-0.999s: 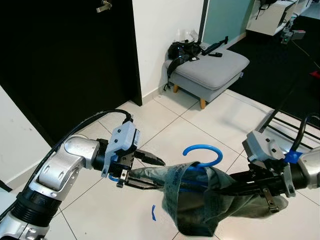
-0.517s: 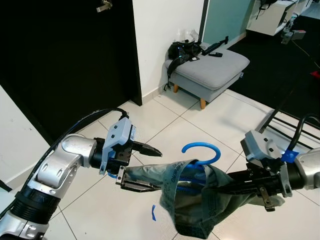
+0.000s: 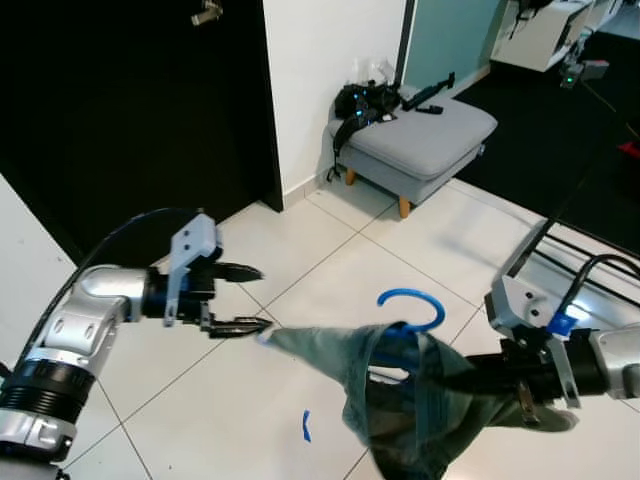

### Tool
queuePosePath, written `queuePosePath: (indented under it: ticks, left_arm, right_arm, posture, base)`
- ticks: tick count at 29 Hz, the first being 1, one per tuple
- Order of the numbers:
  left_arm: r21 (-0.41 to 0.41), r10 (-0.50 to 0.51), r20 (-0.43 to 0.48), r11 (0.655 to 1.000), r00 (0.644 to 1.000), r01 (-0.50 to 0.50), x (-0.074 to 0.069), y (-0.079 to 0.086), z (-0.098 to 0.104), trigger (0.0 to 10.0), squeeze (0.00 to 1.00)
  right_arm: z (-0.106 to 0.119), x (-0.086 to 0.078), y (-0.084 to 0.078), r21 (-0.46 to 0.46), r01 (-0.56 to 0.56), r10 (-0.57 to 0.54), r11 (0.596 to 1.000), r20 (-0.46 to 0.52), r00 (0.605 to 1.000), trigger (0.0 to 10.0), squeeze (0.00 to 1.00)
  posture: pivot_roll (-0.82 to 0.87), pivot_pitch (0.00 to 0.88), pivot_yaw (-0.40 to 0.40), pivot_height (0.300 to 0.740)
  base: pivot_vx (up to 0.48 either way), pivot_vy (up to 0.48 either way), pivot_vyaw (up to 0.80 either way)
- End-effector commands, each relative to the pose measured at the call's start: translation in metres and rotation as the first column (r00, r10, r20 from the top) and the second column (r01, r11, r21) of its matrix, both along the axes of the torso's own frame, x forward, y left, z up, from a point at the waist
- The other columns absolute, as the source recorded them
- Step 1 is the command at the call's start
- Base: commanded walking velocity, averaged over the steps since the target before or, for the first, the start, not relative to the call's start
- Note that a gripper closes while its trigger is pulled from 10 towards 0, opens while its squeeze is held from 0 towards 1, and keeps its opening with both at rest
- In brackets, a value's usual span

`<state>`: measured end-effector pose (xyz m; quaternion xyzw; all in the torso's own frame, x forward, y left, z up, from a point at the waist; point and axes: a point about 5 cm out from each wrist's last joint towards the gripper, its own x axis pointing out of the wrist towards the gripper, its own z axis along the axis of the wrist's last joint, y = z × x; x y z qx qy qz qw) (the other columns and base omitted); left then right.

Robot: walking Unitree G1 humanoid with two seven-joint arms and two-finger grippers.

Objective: Hang hanger

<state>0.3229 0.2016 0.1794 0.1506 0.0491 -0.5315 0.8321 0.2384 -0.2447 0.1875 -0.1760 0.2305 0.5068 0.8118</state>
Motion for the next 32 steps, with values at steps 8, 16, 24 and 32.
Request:
queuePosePath:
  ticks: [8,16,24,32]
  left_arm:
    - [-0.024,0.39,0.026,0.921,0.921,-0.389,0.017,0.043,-0.004,10.0,0.0]
    - [-0.162,0.682,-0.071,0.712,0.728,-0.683,0.016,0.046,-0.036,10.0,0.0]
    - [-0.329,0.66,-0.395,0.548,0.639,-0.769,-0.058,-0.023,-0.089,10.0,0.0]
    - [-0.404,0.629,-0.446,0.494,0.637,-0.77,-0.05,-0.027,-0.086,10.0,0.0]
  right_arm:
    - [-0.026,0.026,-0.036,-0.003,0.465,-0.463,0.885,0.099,0.881,0.0,0.0]
    - [-0.054,0.036,-0.036,0.203,0.77,-0.792,0.604,0.043,0.61,0.0,0.0]
    - [-0.106,-0.01,0.026,0.387,0.883,-0.932,0.264,-0.135,0.338,0.0,0.0]
    - [-0.094,0.006,0.016,0.419,0.882,-0.967,0.216,-0.031,0.252,10.0,0.0]
  posture:
    - [-0.01,0.138,0.044,0.74]
    - [-0.01,0.155,0.035,0.74]
    - [-0.03,0.159,0.017,0.74]
    - [-0.02,0.15,-0.004,0.74]
  base:
    - [0.0,0.0,0.0]
    - [0.0,0.0,-0.56]
    - [0.0,0.0,-0.77]
    - [0.152,0.0,-0.49]
